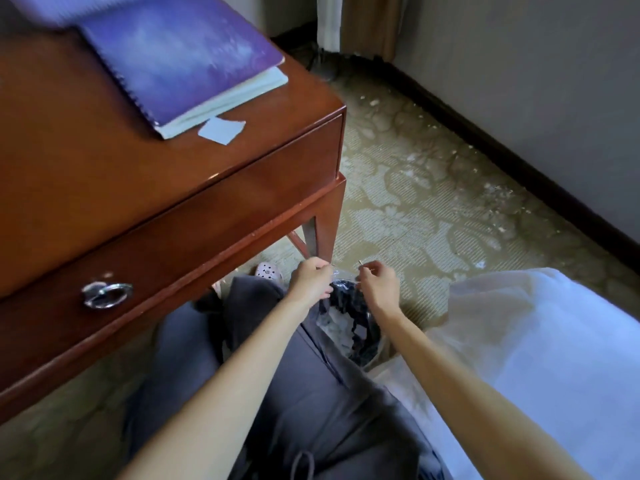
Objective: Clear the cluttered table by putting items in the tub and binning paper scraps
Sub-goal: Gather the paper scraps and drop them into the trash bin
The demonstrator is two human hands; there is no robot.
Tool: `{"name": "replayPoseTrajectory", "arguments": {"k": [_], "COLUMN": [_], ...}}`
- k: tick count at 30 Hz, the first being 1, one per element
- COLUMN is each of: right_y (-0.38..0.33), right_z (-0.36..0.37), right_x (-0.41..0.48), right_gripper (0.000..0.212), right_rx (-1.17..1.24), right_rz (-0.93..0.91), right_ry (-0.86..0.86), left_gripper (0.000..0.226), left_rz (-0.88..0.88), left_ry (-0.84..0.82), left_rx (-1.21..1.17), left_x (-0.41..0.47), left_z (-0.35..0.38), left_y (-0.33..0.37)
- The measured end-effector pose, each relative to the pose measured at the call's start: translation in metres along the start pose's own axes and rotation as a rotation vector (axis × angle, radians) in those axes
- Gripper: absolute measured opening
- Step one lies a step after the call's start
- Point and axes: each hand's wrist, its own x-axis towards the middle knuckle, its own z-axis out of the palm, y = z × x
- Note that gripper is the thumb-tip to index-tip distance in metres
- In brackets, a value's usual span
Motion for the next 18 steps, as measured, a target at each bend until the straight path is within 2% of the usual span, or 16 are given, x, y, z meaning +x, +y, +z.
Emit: {"name": "replayPoseTrajectory", "arguments": {"k": [3, 5, 10, 13, 16, 18], "right_y": [-0.052, -0.088, -0.168, -0.214, -0.242, -0.249], "right_z": [-0.013, -0.021, -0.022, -0.009, 0.01, 0.019], "right_x": [-0.041, -0.07, -0.12, -0.127, -0.118, -0.113], "right_gripper": [0.019, 0.017, 0.016, 0.019, 0.042, 0.047], "right_rx": [0.075, 0.155, 0.206, 0.082, -0.35, -0.532], "right_rz": [-0.3, -0.486, -0.841, -0.913, -0.834, -0.775], "right_ry": [0.116, 0.167, 0.223, 0.203, 0.121, 0.107], "left_gripper": [0.019, 0.022, 0.023, 0.022, 0.022, 0.022], "left_rz": [0.232, 0.391, 0.672, 0.746, 0.747, 0.731], "left_ry": [0.083, 0.213, 0.556, 0.663, 0.714, 0.736], "left_rx": [0.151, 0.22, 0.128, 0.038, 0.009, 0.008], "left_x": [-0.037, -0.065, -0.13, -0.152, -0.165, -0.17], "left_z": [-0.03, -0.053, -0.11, -0.141, -0.168, -0.183], "left_y": [0.024, 0.036, 0.062, 0.071, 0.074, 0.073]}}
